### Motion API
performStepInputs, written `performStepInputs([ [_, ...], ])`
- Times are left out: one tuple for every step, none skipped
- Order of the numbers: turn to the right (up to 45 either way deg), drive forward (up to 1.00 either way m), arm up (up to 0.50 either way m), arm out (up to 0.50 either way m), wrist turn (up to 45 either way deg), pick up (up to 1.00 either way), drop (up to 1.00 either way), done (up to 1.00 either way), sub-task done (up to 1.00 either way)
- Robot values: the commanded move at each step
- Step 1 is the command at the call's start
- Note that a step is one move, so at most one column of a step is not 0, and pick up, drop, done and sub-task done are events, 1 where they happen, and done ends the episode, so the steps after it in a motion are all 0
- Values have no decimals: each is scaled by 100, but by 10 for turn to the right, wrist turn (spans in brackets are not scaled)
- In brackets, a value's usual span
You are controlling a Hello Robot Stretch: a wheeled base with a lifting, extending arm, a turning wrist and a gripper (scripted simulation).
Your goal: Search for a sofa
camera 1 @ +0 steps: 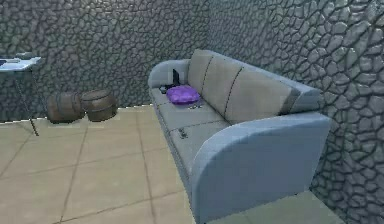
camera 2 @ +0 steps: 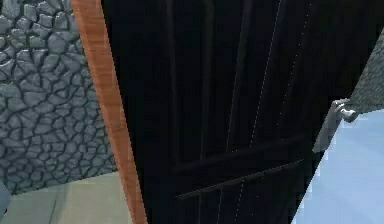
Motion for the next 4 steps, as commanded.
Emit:
performStepInputs([
  [300,0,0,0,0,0,0,0,0],
  [0,35,0,0,0,0,0,0,0],
  [-300,0,0,0,0,0,0,0,0],
  [0,0,0,0,0,0,0,100,0],
])
